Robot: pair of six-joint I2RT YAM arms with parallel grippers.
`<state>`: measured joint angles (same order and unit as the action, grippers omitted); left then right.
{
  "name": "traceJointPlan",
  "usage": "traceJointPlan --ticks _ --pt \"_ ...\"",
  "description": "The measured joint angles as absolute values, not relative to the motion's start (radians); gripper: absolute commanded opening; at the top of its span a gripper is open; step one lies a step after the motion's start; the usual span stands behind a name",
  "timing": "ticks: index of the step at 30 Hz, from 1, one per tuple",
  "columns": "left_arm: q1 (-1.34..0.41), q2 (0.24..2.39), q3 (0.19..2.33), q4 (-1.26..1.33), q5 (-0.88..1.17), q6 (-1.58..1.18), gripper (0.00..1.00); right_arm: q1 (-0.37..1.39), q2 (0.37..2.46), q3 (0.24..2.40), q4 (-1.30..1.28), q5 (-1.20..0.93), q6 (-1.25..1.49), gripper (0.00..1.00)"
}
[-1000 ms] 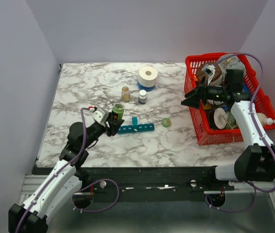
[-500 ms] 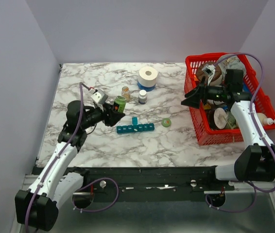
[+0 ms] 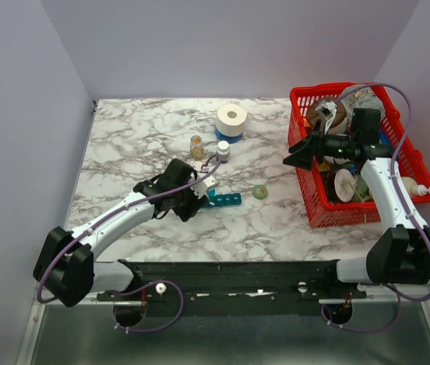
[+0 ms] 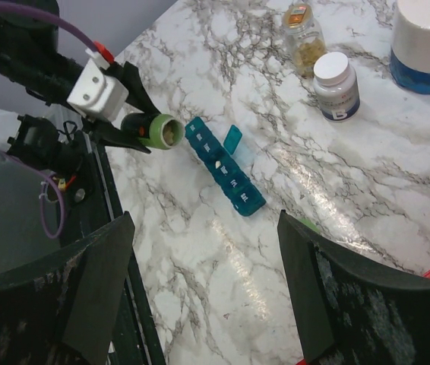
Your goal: Sort the pills into containers
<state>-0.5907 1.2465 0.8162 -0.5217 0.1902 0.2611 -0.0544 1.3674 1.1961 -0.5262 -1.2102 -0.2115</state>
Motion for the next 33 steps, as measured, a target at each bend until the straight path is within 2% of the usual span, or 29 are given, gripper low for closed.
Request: traceJointPlan --ticks 6,11,33 --pt "-0.694 1.361 0.892 -0.603 -0.019 0.340 0.00 -0.054 1.368 1.196 -0.527 -1.211 -0.212 0.86" --pt "-0.736 1.456 0.965 -0.641 -0.113 0.385 0.00 -0.054 1.368 1.196 -0.527 -1.213 -0.212 0.86" --pt "-0.839 1.666 1.120 -0.733 -0.279 0.460 0.00 -0.057 1.368 1.200 -0.542 -1.214 -0.226 0.86"
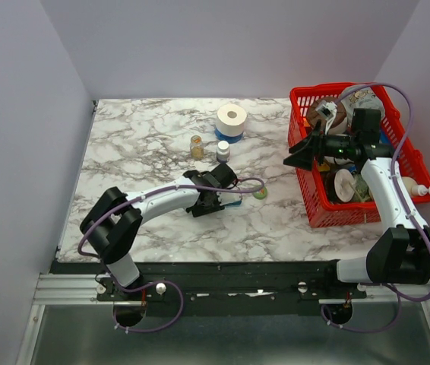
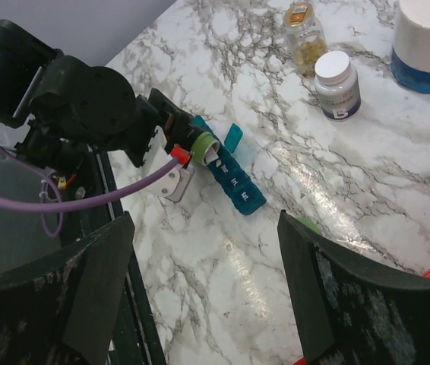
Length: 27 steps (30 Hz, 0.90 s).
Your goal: Sort the pills into containers
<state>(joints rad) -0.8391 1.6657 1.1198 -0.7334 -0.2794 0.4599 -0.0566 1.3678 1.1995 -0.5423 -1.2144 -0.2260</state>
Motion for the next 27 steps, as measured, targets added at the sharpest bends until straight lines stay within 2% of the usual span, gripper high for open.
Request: traceJointPlan --ticks 27 --pt "-0.955 1.768 1.184 -0.813 -0.543 0.525 0.00 -0.067 1.368 1.201 -0.551 -1.221 -0.229 0.86"
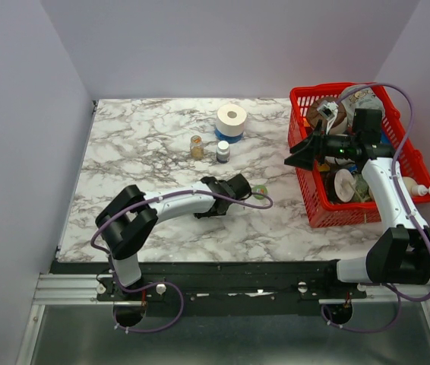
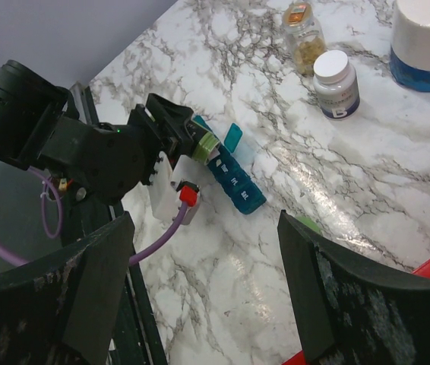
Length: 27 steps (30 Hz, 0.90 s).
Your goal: Sort the pills into containers
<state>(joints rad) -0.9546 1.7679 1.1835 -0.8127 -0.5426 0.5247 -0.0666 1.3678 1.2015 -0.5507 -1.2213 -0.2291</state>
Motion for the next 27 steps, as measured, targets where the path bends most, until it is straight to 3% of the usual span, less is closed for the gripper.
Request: traceJointPlan --ticks 27 --pt "-1.011 1.775 1.121 -0.764 -0.649 0.623 0.00 -0.067 1.368 1.201 -0.552 -1.222 -0.229 0.86"
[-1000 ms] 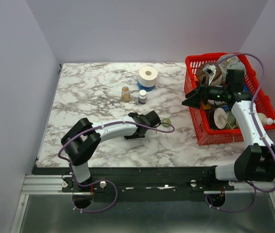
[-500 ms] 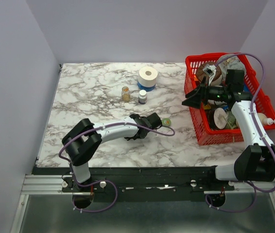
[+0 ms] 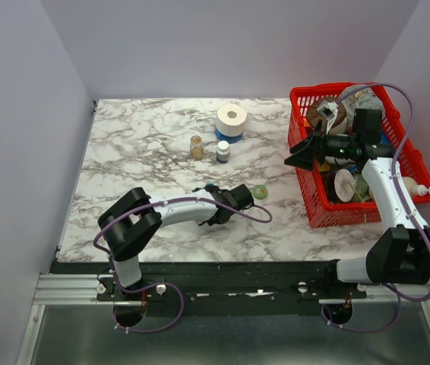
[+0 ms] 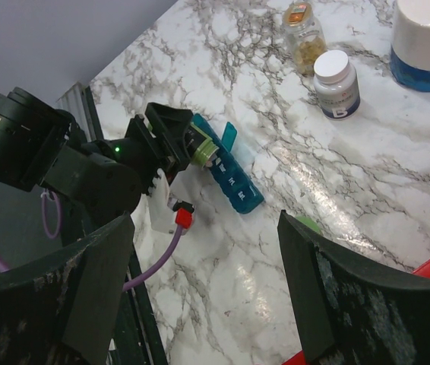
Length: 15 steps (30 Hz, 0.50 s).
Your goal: Sort the pills into containers
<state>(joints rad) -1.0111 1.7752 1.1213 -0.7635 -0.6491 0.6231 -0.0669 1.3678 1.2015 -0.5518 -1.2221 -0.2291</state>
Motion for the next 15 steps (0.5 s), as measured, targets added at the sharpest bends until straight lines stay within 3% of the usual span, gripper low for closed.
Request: traceJointPlan --ticks 15 --pt "-0.953 1.755 1.113 -0.721 -0.609 0.593 0.00 -0.073 1.368 1.201 -0.553 -1.225 -0.229 0.86"
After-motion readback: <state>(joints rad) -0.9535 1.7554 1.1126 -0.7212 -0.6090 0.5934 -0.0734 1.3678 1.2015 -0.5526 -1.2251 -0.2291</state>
